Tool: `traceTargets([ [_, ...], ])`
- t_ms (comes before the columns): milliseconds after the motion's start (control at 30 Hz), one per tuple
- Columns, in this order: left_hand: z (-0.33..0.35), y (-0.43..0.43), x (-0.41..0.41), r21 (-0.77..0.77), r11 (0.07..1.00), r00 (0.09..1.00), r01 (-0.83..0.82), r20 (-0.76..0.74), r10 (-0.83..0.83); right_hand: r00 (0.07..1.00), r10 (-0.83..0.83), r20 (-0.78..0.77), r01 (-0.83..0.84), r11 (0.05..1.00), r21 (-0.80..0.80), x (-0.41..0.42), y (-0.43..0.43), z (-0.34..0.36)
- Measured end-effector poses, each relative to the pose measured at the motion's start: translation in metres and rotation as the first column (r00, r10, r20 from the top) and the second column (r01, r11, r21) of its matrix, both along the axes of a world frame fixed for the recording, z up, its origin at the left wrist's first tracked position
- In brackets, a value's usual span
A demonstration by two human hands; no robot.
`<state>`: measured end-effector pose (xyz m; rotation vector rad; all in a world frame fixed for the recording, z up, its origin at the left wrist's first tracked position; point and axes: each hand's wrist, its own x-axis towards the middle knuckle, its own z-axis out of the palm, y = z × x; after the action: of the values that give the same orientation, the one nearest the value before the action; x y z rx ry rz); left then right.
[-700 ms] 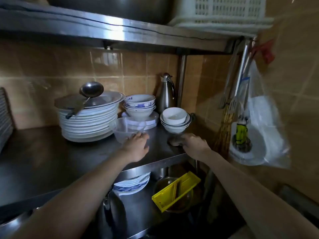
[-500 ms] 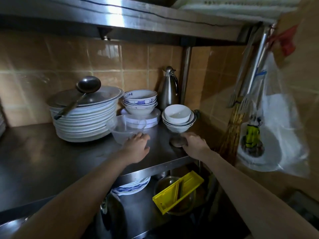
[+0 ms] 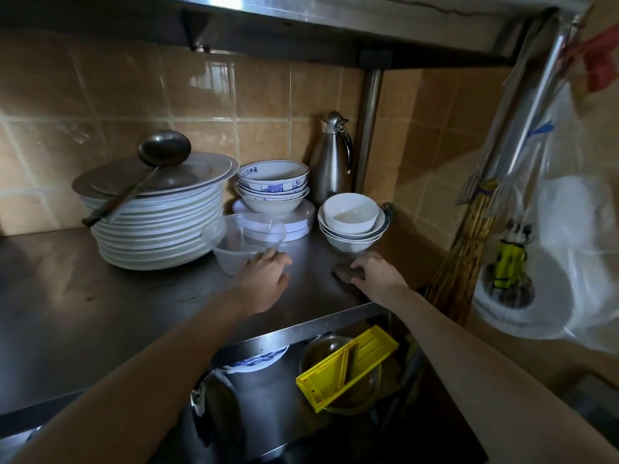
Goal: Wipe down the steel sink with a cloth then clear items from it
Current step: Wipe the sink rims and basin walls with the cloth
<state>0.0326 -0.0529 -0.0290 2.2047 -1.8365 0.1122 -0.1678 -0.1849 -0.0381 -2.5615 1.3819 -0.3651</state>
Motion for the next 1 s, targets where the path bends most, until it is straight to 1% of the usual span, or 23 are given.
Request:
traceTargets([
  [100, -0.001, 0.006, 0.0, -0.014, 1.0, 1.0, -0.002, -0.014, 0.002, 1.0, -0.001, 0.011, 0.001, 0.999, -0.038, -0.004, 0.007, -0.001],
  [233, -0.001, 0.017, 0.0, -0.031, 0.999, 0.999, -0.011, -0.036, 0.01, 0.999, -0.008, 0.039, 0.01, 0.999, -0.052, -0.012, 0.019, -0.003],
  [467, 0.002, 0.053, -0.015, -0.054, 0.999, 1.0, 0.0, -0.012, 0.0, 0.997, -0.018, 0.07, 0.024, 0.996, -0.082, -0.038, 0.054, 0.004],
  [600, 0.003, 0.08, -0.028, -0.04, 0.999, 1.0, 0.003, -0.023, -0.004, 0.997, -0.023, 0.067, 0.03, 0.994, -0.104, -0.058, 0.084, 0.01],
  [900, -0.003, 0.145, -0.074, -0.086, 0.995, 0.998, 0.05, -0.028, -0.053, 0.99, -0.075, 0.12, 0.087, 0.991, -0.103, -0.113, 0.161, 0.011],
  [1000, -0.012, 0.163, -0.091, -0.081, 0.995, 0.995, 0.064, -0.067, -0.069, 0.988, -0.086, 0.129, 0.101, 0.989, -0.113, -0.134, 0.186, 0.007],
])
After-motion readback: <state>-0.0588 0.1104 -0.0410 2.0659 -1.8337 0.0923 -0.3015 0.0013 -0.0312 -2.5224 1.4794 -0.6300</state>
